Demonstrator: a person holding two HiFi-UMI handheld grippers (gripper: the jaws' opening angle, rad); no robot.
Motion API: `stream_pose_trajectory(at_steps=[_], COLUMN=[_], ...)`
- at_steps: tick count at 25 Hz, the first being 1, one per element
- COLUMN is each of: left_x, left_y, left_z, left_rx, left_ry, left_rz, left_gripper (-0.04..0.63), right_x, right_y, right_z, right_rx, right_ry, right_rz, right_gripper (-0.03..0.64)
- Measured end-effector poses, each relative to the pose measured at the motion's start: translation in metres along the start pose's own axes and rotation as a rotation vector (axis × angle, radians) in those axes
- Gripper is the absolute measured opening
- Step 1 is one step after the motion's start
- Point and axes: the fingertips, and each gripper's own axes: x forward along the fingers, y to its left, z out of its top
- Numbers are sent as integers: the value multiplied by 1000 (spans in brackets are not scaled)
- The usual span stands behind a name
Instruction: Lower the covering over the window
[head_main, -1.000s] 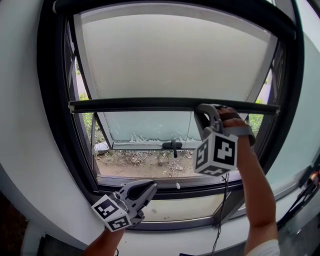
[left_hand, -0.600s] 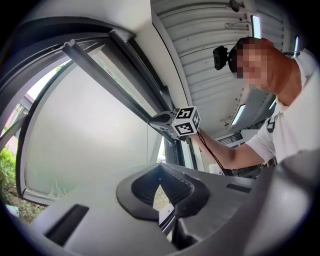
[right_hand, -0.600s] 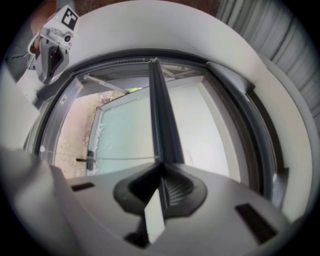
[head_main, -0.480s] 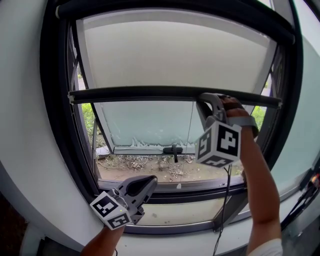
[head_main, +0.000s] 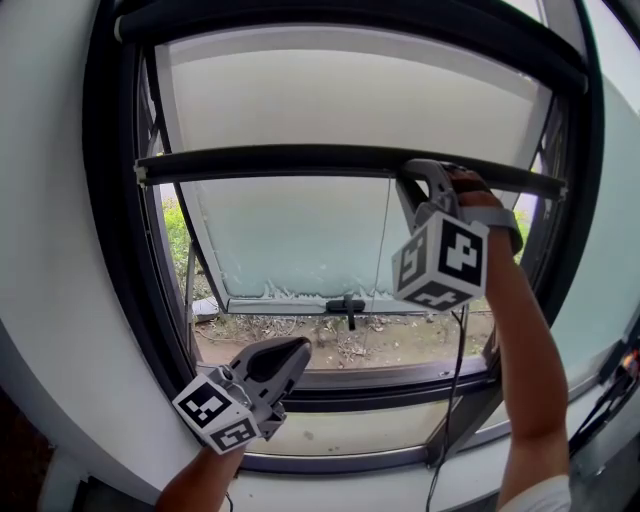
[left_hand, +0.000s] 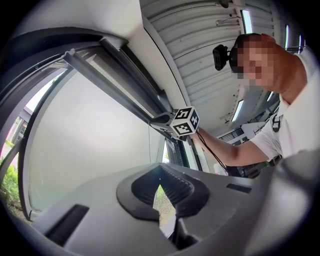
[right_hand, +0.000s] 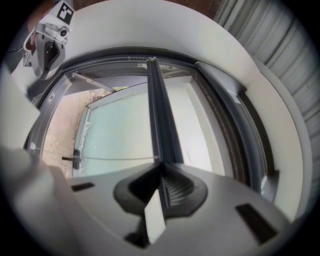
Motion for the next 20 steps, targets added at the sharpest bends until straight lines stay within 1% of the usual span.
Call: stream_pose_trajectory(at_steps=[7,11,20], left_x=[5,10,14], left_y=[3,5,11], left_z=[22,34,52], left_rx=[31,56,88], left_ry=[-29,-40,-58], left_rz=[3,1,11], left_gripper=[18,18,18], right_x=[4,8,19], right_y=[-16,-34,-73], right_z=[2,4,9], right_rx=[-12,-11,-16], right_ry=[3,-1,19], right_rz=[-18,-55,-106], right_gripper=[35,35,35])
